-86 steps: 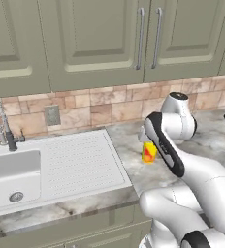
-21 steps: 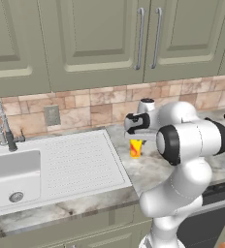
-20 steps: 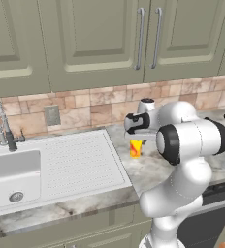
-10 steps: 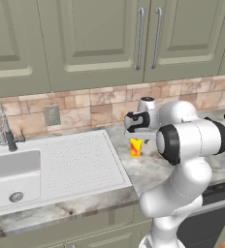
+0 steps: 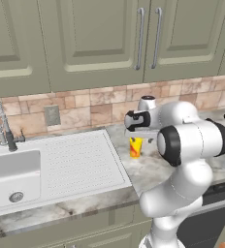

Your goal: Pick the cup and bowl from the counter and place them on the counter next to the sink.

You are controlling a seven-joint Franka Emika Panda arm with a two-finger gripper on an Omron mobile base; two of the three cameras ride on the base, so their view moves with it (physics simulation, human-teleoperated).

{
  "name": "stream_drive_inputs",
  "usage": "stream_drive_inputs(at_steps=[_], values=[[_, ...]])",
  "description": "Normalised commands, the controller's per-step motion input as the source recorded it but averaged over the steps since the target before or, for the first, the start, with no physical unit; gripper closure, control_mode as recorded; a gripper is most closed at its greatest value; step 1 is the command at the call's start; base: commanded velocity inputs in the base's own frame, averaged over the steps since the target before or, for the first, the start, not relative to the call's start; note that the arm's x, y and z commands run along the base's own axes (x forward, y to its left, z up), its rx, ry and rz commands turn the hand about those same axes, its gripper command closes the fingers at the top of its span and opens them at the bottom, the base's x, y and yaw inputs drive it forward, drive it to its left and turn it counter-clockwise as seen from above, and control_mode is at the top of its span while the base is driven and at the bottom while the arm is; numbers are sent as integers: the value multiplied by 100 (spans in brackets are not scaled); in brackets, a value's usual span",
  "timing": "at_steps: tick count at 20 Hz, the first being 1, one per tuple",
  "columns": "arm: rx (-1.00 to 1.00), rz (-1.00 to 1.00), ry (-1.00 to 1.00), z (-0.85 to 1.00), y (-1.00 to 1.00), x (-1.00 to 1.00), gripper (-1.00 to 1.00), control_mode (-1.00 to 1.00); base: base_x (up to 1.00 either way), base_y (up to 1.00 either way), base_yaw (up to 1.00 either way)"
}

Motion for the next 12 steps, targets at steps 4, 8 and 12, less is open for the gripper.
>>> stream_drive_inputs(at_steps=[4, 8, 12], values=[[0, 0, 0, 11, 0, -3, -100, -100, 0, 0, 0], [0, 0, -1, 14, 0, -11, -100, -100, 0, 0, 0], [1, 0, -1, 21, -1, -19, -100, -100, 0, 0, 0]])
